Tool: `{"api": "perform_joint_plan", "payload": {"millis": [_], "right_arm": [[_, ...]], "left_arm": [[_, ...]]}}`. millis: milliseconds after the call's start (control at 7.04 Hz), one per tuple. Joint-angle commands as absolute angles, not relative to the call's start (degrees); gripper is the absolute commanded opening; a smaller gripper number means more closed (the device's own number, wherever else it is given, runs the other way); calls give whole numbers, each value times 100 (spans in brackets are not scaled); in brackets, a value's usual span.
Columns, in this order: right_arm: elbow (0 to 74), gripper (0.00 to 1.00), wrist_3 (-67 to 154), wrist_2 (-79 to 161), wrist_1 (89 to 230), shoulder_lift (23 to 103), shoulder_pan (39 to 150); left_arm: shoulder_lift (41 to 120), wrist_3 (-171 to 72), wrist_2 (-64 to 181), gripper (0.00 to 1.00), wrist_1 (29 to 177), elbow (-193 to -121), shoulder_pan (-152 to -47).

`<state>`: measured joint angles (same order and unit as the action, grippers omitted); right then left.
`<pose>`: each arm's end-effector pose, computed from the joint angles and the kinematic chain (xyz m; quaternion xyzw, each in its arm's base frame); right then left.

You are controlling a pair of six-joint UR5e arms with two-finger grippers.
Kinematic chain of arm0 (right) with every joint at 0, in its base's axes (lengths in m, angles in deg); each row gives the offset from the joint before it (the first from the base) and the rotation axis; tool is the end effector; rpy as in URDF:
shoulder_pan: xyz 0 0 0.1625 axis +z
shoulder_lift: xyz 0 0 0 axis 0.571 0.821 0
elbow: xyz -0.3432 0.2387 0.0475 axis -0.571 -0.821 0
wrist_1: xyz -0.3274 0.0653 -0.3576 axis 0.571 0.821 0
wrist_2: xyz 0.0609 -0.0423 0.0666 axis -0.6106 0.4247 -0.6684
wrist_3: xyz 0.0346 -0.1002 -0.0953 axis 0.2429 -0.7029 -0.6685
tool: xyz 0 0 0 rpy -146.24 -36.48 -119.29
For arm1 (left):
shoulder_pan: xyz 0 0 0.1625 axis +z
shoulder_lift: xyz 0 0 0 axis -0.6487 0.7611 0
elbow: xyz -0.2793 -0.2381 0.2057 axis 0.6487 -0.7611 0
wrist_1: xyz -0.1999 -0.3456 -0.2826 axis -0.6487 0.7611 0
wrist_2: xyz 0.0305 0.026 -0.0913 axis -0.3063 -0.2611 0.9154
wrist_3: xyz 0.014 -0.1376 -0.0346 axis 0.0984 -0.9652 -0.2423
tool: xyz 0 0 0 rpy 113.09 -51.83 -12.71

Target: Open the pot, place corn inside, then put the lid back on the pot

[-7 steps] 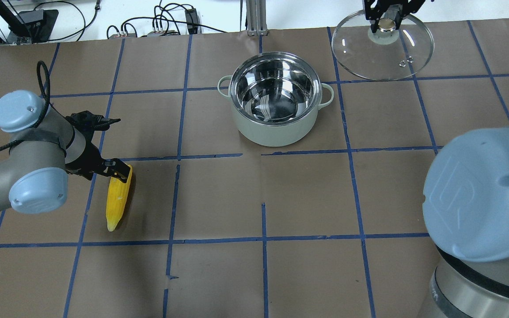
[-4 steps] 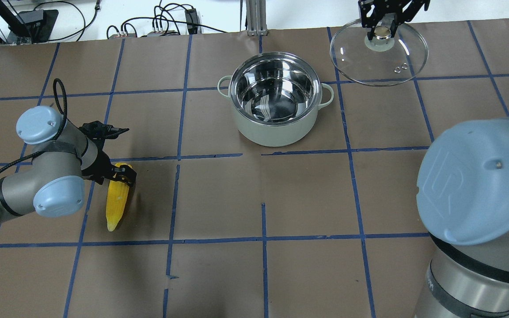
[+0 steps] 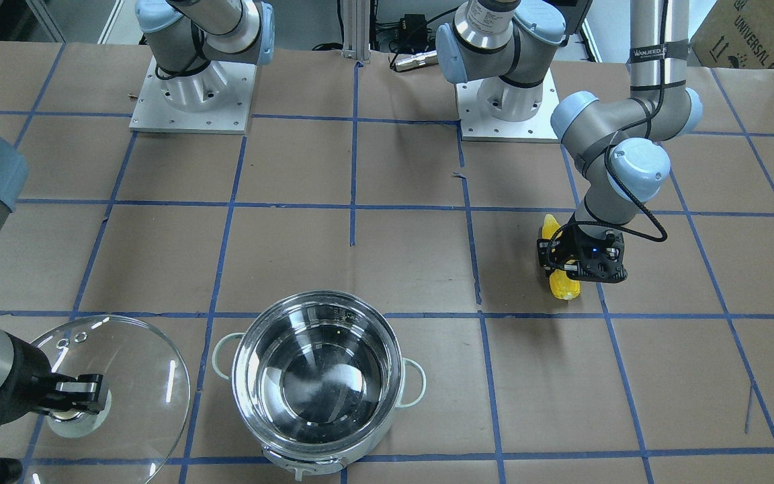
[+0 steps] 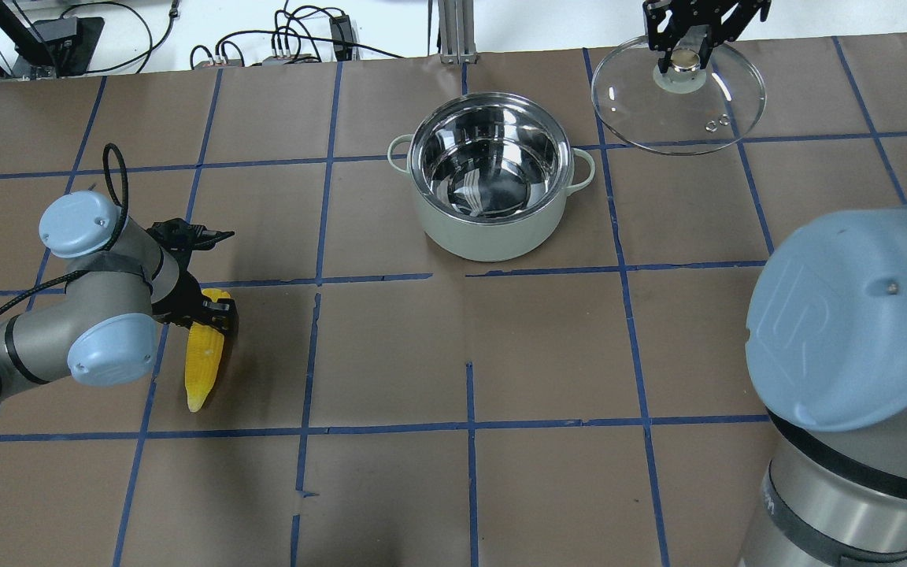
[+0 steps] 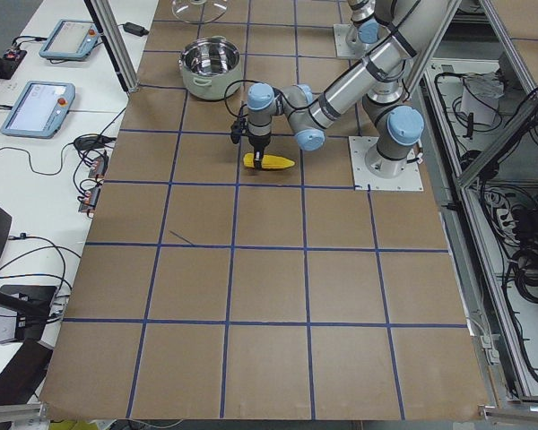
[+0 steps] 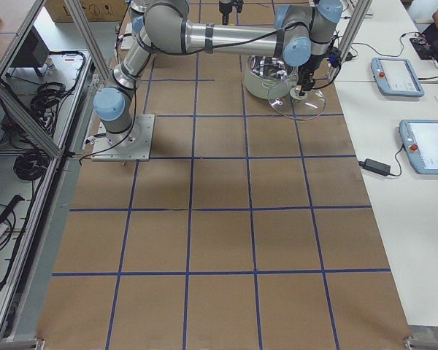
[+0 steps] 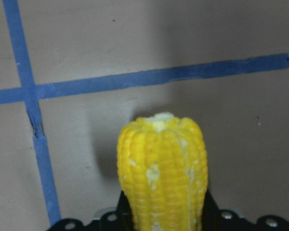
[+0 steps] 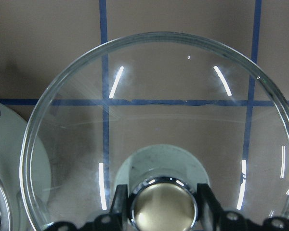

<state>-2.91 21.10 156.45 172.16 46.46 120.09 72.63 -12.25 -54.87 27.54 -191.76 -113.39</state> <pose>0.0589 -0.8305 0.3546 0.0109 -0.9997 -0.0056 0.0210 0.0263 -0.5243 0.0880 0.0476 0.9986 -0.0092 0.0209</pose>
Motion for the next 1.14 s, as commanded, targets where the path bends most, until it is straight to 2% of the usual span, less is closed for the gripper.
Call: {"api": "perform_joint_plan", "payload": {"millis": [0,426,994], "right_arm": [[-301,24,2109,15646,17215,4687,12007],[-309,24,2118,15646,17215,4687,12016],[-309,24,2118,15672,17224,4670,12016]], "left_arm": [[6962,-1797,-5465,25,3415,-18742,-11767],[7248,-3019,-4895,25,5251,-16645,-12708],[8635,-4292,-4832,25,5652,-14297,-14052]]}}
